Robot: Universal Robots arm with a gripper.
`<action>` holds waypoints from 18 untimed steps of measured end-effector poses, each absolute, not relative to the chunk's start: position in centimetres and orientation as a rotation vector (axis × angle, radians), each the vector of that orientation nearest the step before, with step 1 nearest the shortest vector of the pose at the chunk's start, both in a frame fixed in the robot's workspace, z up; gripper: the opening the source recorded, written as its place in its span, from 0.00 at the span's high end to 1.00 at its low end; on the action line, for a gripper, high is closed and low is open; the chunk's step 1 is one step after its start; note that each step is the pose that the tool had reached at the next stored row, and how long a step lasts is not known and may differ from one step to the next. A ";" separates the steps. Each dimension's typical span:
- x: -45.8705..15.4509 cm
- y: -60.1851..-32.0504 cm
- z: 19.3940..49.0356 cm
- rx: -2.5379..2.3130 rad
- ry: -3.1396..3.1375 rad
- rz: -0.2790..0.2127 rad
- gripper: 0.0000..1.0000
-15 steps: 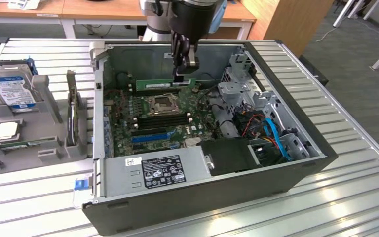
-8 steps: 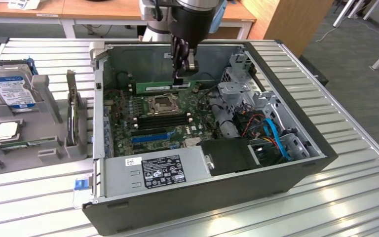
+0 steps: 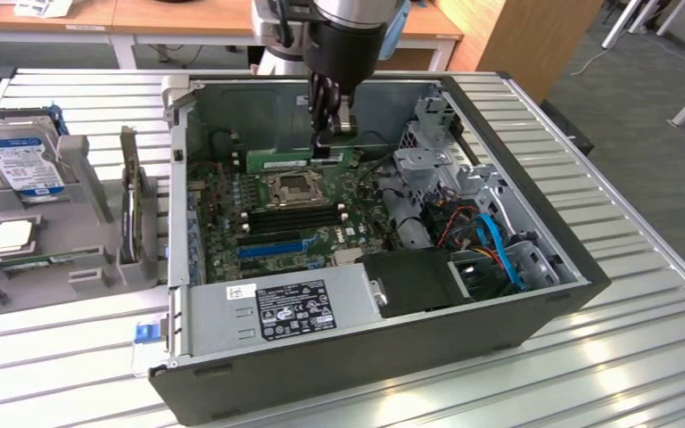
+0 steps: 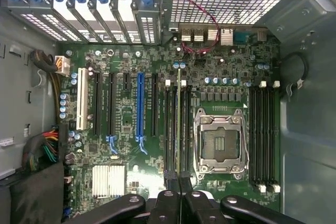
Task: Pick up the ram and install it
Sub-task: 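Insert the ram into the slot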
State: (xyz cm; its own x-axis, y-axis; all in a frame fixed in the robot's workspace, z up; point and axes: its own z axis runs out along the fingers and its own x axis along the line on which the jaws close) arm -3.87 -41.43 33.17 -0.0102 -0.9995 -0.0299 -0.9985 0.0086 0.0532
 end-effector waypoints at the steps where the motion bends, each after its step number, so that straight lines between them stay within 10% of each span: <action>1: -3.9 -41.4 33.1 2.199 -2.219 -0.092 0.88; 18: -3.9 -41.4 31.6 2.199 -2.219 -0.092 0.88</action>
State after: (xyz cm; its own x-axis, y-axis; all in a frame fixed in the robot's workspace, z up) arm -3.87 -41.43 31.57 -0.0102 -0.9995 -0.0299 -0.9985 0.0086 0.0532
